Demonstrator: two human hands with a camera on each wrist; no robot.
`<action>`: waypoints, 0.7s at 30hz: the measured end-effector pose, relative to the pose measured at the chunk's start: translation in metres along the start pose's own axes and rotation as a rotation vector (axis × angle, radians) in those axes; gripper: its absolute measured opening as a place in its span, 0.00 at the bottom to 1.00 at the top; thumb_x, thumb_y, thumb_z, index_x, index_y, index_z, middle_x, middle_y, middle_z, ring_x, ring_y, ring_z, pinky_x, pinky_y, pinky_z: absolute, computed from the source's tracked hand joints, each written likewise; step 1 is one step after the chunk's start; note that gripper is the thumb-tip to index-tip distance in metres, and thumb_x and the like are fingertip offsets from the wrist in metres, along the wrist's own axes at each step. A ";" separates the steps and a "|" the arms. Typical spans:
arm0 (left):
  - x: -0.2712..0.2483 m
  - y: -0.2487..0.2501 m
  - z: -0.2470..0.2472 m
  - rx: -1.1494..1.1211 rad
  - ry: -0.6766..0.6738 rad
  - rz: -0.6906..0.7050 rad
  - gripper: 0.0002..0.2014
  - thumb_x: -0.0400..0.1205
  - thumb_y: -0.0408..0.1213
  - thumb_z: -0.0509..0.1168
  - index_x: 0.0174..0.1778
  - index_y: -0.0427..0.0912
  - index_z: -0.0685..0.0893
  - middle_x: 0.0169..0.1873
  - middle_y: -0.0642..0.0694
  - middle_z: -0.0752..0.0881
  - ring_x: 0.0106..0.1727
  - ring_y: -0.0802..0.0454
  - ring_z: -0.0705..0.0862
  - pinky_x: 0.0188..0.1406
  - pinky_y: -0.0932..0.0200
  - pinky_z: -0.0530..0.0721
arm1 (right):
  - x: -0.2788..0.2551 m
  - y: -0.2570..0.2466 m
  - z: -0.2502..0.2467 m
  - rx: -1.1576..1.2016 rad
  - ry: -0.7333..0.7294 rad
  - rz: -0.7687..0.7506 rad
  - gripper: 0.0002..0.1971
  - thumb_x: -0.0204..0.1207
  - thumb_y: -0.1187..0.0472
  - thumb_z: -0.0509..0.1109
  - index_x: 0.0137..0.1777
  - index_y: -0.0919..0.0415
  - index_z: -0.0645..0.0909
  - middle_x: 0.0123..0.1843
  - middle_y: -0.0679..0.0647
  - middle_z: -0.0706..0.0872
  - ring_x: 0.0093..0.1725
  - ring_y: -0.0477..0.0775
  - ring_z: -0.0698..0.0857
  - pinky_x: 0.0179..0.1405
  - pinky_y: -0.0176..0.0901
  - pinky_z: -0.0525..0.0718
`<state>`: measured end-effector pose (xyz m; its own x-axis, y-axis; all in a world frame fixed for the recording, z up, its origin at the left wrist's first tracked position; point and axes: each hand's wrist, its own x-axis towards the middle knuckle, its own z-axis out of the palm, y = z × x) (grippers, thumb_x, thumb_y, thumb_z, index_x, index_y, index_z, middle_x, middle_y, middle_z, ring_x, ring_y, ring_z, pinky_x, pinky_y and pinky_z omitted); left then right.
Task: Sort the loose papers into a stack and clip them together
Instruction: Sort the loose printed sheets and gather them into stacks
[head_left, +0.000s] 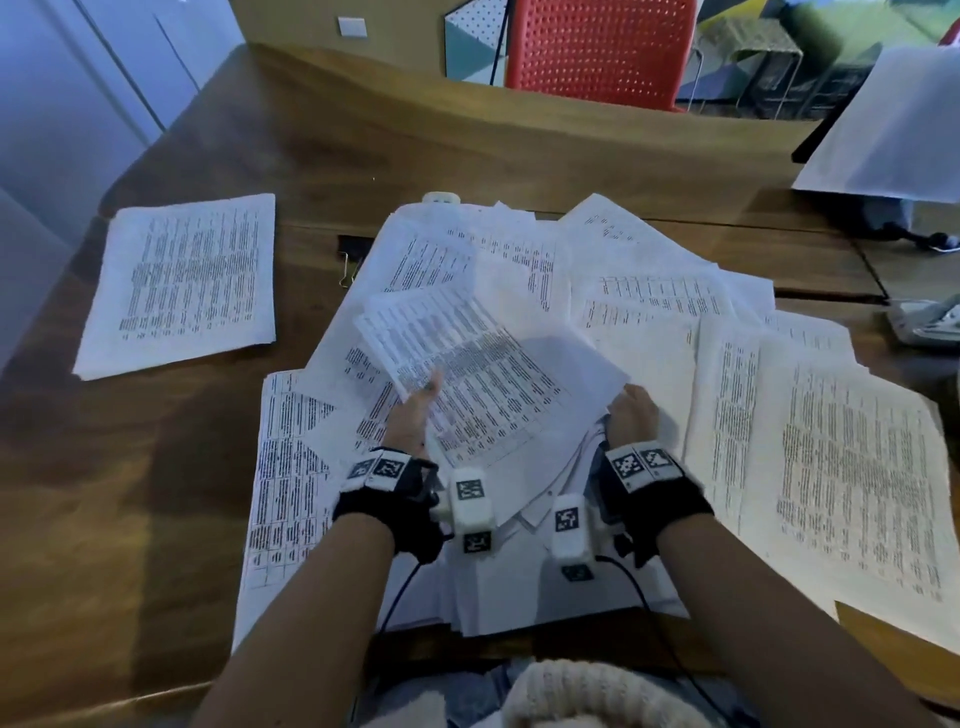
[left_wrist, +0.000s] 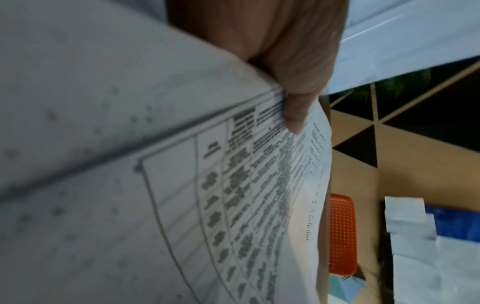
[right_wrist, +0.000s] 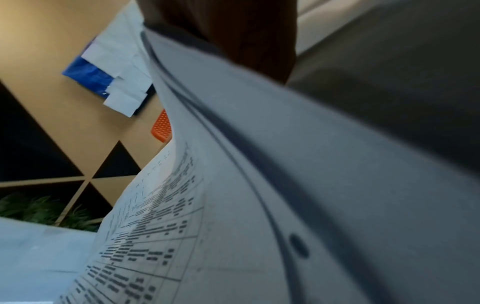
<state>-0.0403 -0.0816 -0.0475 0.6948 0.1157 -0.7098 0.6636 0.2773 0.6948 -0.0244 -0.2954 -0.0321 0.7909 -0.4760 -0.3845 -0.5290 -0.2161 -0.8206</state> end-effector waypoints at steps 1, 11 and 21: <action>0.001 -0.001 0.003 -0.024 0.046 0.010 0.36 0.76 0.56 0.66 0.75 0.37 0.70 0.74 0.34 0.73 0.74 0.35 0.74 0.71 0.38 0.75 | -0.002 0.002 -0.001 0.080 0.077 0.011 0.17 0.79 0.73 0.55 0.65 0.71 0.75 0.50 0.56 0.74 0.43 0.50 0.73 0.21 0.22 0.69; 0.018 0.012 -0.026 0.167 0.367 -0.015 0.22 0.88 0.48 0.48 0.28 0.43 0.65 0.22 0.44 0.71 0.28 0.51 0.65 0.36 0.55 0.68 | 0.003 0.008 -0.014 0.052 0.337 -0.040 0.16 0.75 0.71 0.58 0.53 0.62 0.86 0.54 0.62 0.88 0.49 0.61 0.84 0.29 0.35 0.69; -0.002 0.010 -0.004 0.227 0.290 0.089 0.24 0.83 0.38 0.63 0.72 0.29 0.70 0.71 0.35 0.75 0.73 0.40 0.73 0.69 0.50 0.72 | -0.012 0.002 -0.008 0.125 0.184 -0.083 0.16 0.76 0.70 0.57 0.56 0.61 0.83 0.54 0.54 0.86 0.50 0.52 0.81 0.53 0.42 0.77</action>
<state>-0.0365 -0.0756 -0.0397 0.6664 0.4042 -0.6265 0.6717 0.0392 0.7398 -0.0372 -0.2965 -0.0257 0.7552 -0.6103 -0.2392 -0.4129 -0.1595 -0.8967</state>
